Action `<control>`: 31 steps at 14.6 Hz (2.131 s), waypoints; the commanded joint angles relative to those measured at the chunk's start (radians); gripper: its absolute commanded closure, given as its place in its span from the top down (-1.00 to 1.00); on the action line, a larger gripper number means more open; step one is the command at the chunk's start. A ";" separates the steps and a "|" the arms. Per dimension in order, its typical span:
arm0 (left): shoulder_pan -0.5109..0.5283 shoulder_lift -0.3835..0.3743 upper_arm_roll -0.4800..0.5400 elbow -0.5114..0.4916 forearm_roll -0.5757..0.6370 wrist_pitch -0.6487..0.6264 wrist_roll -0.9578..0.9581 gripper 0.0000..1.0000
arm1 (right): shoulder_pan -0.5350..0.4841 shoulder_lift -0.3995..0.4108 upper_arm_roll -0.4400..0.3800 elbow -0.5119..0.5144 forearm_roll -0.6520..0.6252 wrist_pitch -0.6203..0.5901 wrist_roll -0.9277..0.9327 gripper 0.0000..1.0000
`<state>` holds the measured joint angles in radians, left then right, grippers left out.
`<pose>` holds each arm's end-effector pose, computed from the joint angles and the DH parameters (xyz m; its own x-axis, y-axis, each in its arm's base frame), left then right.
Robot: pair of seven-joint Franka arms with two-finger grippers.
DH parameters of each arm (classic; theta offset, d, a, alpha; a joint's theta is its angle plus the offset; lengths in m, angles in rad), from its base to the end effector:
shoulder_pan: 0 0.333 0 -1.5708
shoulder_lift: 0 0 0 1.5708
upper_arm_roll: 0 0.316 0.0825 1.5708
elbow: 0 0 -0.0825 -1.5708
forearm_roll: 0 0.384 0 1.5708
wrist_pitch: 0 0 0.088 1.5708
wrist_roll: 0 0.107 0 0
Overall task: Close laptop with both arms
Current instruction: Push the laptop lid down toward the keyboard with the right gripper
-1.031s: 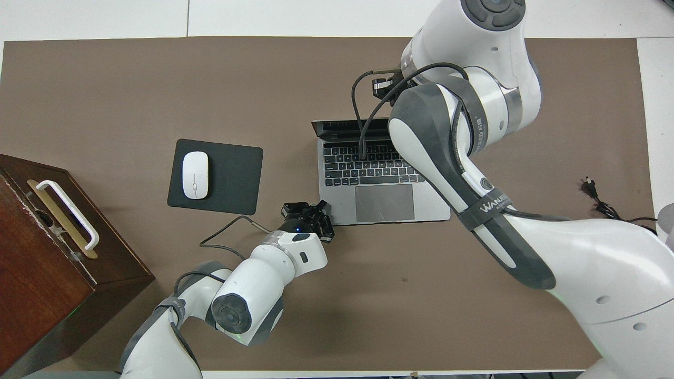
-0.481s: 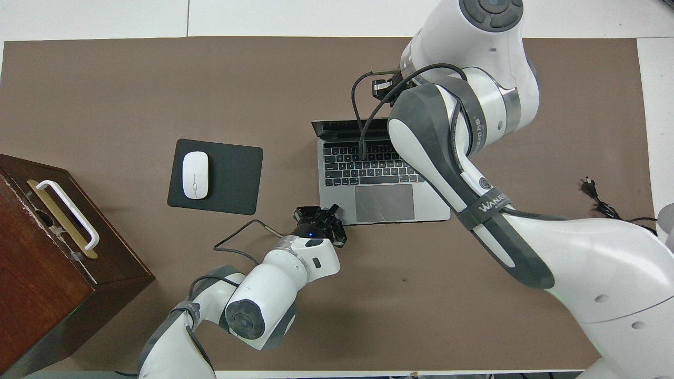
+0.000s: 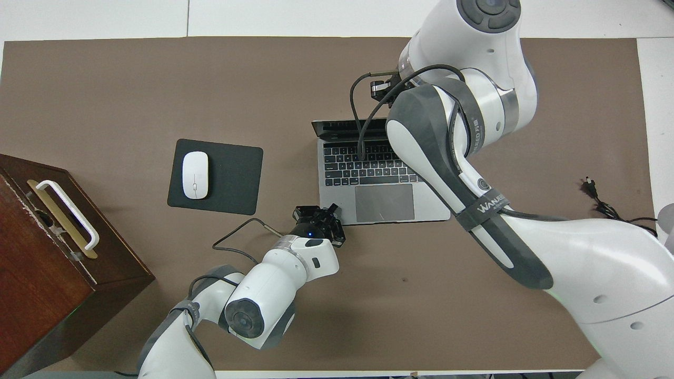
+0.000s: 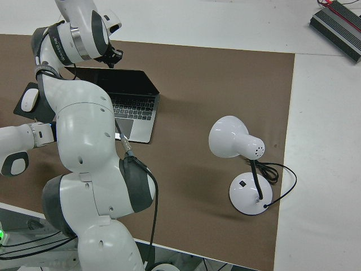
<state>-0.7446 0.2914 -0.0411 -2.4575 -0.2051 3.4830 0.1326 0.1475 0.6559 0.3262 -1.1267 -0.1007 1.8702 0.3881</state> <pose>0.3902 -0.3560 0.2672 0.5743 -0.4757 0.6663 -0.6389 -0.7693 0.0015 0.6959 0.2680 0.4501 0.9971 0.0295 0.0700 0.0387 -0.9902 -0.1340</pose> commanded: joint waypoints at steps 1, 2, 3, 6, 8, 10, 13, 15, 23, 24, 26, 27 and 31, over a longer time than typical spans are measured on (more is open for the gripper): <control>-0.001 0.005 0.003 -0.018 -0.020 0.019 0.061 -1.00 | -0.009 -0.004 0.022 -0.028 0.019 0.001 0.049 -1.00; 0.004 0.005 0.003 -0.026 -0.020 0.019 0.065 -1.00 | -0.009 -0.004 0.022 -0.030 0.021 -0.011 0.051 -1.00; 0.004 0.005 0.003 -0.028 -0.020 0.019 0.073 -1.00 | -0.009 -0.004 0.022 -0.033 0.022 -0.022 0.052 -1.00; 0.016 0.005 0.003 -0.040 -0.020 0.019 0.108 -1.00 | -0.014 -0.002 0.022 -0.042 0.050 -0.069 0.052 -1.00; 0.021 0.005 0.003 -0.041 -0.020 0.019 0.123 -1.00 | -0.016 -0.004 0.022 -0.062 0.050 -0.077 0.052 -1.00; 0.024 0.006 0.003 -0.043 -0.020 0.019 0.127 -1.00 | -0.017 -0.004 0.024 -0.079 0.050 -0.077 0.052 -1.00; 0.042 0.011 0.003 -0.044 -0.019 0.019 0.150 -1.00 | -0.019 -0.004 0.022 -0.105 0.075 -0.075 0.055 -1.00; 0.047 0.014 0.003 -0.044 -0.019 0.019 0.160 -1.00 | -0.022 -0.004 0.022 -0.113 0.082 -0.077 0.055 -1.00; 0.047 0.043 0.003 -0.048 -0.019 0.019 0.165 -1.00 | -0.022 -0.004 0.022 -0.137 0.087 -0.068 0.077 -1.00; 0.045 0.043 0.003 -0.048 -0.019 0.021 0.165 -1.00 | -0.022 -0.002 0.022 -0.139 0.087 -0.066 0.077 -1.00; 0.044 0.044 0.003 -0.044 -0.019 0.021 0.167 -1.00 | -0.022 -0.004 0.022 -0.154 0.087 -0.062 0.077 -1.00; 0.042 0.044 0.003 -0.047 -0.019 0.021 0.167 -1.00 | -0.023 -0.004 0.022 -0.159 0.087 -0.059 0.077 -1.00; 0.041 0.046 0.003 -0.048 -0.019 0.019 0.167 -1.00 | -0.026 -0.004 0.022 -0.183 0.085 -0.051 0.077 -1.00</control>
<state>-0.7198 0.2909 -0.0406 -2.4706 -0.2053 3.5025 0.2631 0.1393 0.6597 0.3342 -1.2707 -0.0255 1.8041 0.4440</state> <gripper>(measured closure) 0.991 0.991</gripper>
